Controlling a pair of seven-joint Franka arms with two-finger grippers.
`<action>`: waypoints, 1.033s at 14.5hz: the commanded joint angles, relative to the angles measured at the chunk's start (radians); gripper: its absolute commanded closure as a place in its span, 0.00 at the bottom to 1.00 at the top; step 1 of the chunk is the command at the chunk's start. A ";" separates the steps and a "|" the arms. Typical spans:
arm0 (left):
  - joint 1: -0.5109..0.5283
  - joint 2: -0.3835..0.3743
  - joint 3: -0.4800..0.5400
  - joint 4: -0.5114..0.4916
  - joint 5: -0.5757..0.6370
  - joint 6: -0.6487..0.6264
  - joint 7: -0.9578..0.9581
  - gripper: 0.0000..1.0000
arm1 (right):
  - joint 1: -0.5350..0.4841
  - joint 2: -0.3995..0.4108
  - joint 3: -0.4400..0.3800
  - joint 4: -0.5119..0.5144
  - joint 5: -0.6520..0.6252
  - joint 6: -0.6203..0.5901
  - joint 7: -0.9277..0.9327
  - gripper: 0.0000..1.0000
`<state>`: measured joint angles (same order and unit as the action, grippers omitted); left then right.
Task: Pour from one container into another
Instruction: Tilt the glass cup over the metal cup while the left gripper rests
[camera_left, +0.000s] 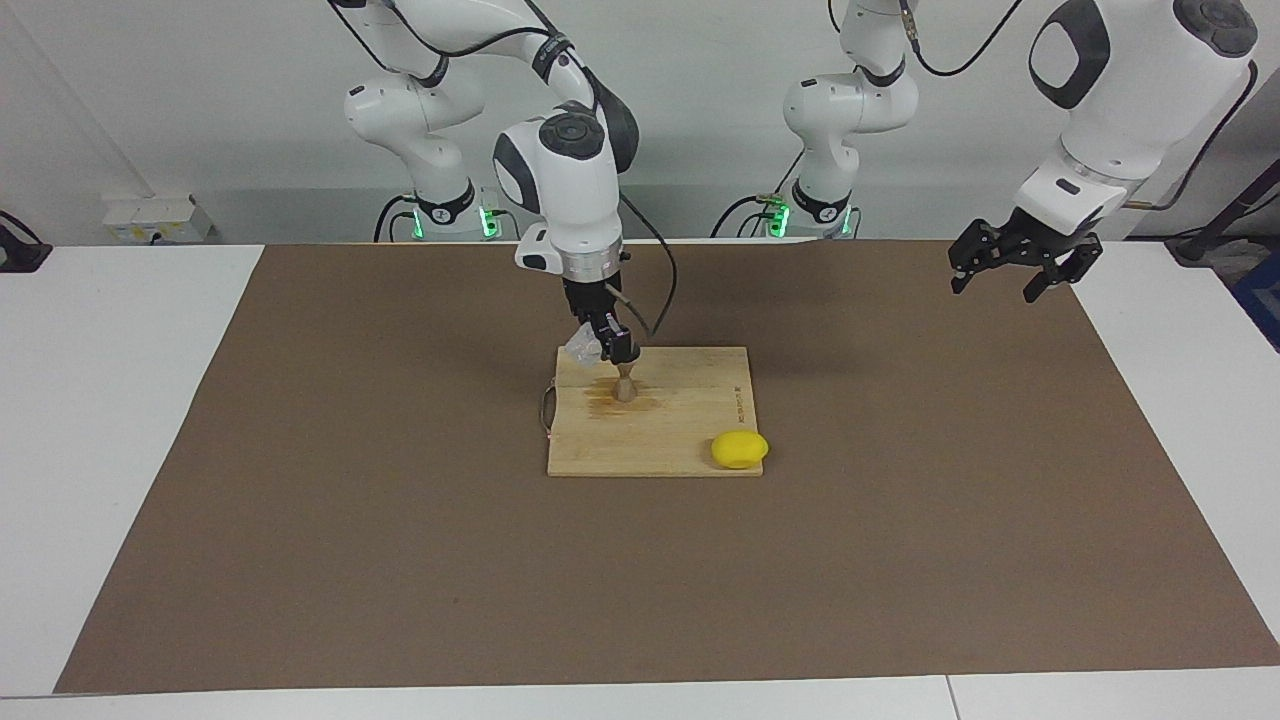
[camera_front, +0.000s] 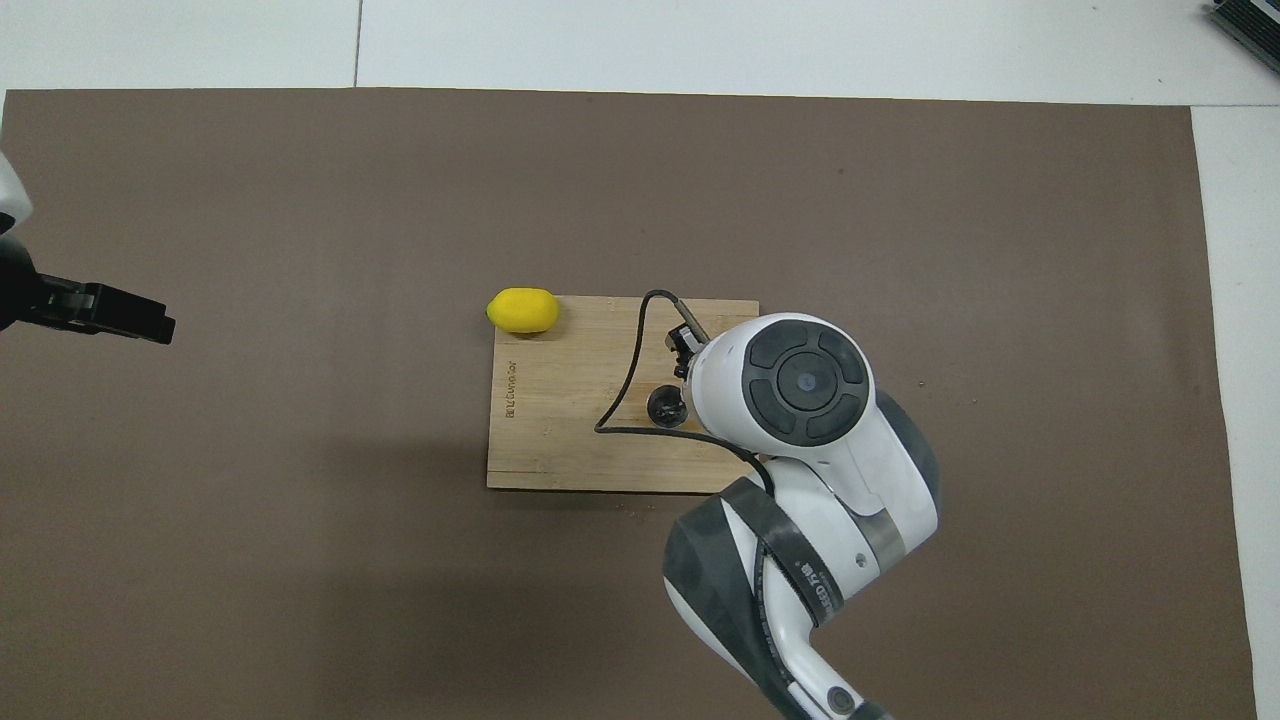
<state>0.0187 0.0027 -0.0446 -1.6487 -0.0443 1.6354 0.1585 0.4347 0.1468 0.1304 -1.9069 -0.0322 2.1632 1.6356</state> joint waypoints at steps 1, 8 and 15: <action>-0.022 0.003 0.009 0.023 0.024 -0.032 -0.094 0.00 | -0.014 0.016 0.006 0.025 0.020 -0.006 0.029 1.00; -0.006 -0.020 0.006 0.004 0.024 -0.035 -0.148 0.00 | -0.040 0.019 0.003 0.046 0.133 -0.010 0.023 1.00; -0.013 -0.040 0.005 -0.022 0.024 -0.025 -0.209 0.00 | -0.077 0.016 0.003 0.045 0.274 -0.008 0.012 1.00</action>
<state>0.0161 -0.0149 -0.0477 -1.6489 -0.0433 1.6134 -0.0257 0.3870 0.1526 0.1233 -1.8846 0.1927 2.1631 1.6417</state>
